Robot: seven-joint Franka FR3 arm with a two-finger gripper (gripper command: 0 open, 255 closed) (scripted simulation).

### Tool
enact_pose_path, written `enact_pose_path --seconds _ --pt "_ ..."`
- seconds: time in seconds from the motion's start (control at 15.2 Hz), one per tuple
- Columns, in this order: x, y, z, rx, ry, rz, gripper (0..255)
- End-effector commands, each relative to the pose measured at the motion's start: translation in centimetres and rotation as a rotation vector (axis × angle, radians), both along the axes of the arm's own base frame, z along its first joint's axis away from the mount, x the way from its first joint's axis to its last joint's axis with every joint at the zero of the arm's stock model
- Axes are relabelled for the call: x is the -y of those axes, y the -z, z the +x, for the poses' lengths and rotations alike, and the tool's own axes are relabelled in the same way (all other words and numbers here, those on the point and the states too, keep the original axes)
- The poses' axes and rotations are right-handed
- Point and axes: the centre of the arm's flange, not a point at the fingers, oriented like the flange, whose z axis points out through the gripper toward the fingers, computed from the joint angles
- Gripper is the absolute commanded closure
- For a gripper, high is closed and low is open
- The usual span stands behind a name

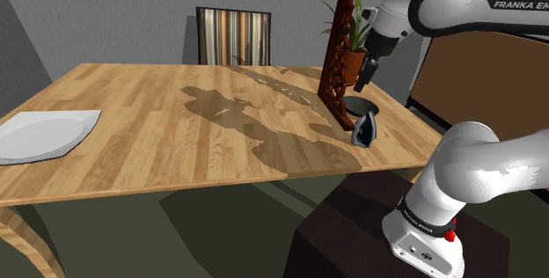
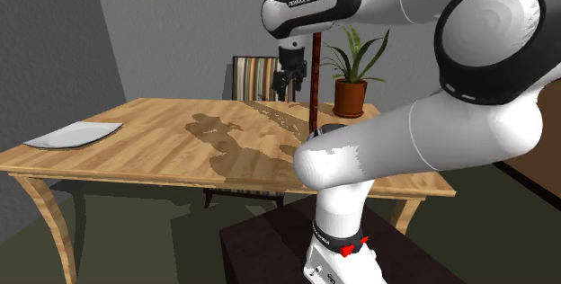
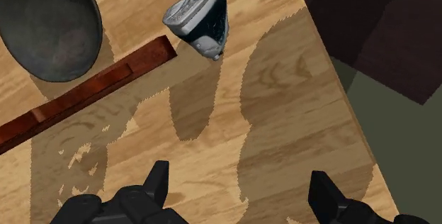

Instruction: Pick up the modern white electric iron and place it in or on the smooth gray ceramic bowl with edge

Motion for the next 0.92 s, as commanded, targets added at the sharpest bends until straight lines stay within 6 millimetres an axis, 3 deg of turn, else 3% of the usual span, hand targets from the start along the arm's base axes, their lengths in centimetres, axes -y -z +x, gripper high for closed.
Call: enact_pose_path --seconds 0.0,0.53,0.86 --pt "0.8 2.5 -0.9 -0.014 -0.084 -0.030 0" --pt "5.5 11.4 -2.7 -0.068 -0.396 -0.146 0" --pt "6.1 13.9 -2.3 -0.070 -0.413 -0.152 0"
